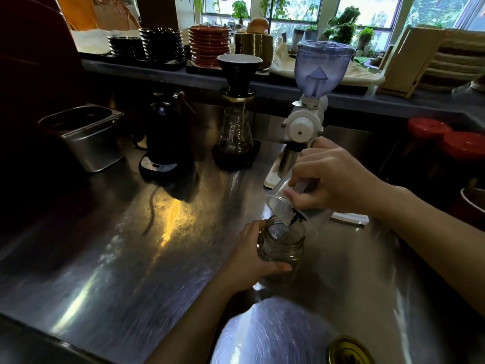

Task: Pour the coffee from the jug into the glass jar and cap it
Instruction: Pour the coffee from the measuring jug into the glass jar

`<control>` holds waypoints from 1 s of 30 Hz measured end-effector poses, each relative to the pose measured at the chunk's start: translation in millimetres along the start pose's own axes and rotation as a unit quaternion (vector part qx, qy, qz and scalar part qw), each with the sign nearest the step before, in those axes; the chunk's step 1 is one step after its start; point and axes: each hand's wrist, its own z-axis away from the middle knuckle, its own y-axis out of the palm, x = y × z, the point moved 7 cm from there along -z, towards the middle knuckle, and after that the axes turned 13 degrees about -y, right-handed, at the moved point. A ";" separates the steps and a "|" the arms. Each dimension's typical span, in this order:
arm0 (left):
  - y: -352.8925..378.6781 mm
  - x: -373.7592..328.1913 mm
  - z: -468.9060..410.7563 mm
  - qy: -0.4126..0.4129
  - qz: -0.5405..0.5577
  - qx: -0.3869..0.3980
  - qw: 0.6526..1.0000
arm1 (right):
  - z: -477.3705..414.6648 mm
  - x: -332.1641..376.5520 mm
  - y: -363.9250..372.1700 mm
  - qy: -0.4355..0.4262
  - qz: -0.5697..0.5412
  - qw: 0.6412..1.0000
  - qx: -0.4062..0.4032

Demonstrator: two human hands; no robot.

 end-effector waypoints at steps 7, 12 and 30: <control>0.1 3.5 -1.5 0.002 -0.015 -0.008 1.000 | 1.0 4.9 5.6 -0.031 -0.008 0.999 0.008; 0.3 5.7 -2.8 -0.007 -0.013 -0.009 1.000 | 0.6 10.1 4.7 -0.046 -0.025 0.999 0.015; -2.6 3.2 -1.7 -0.005 -0.005 -0.024 1.000 | 3.6 17.7 6.0 -0.084 0.002 0.996 0.006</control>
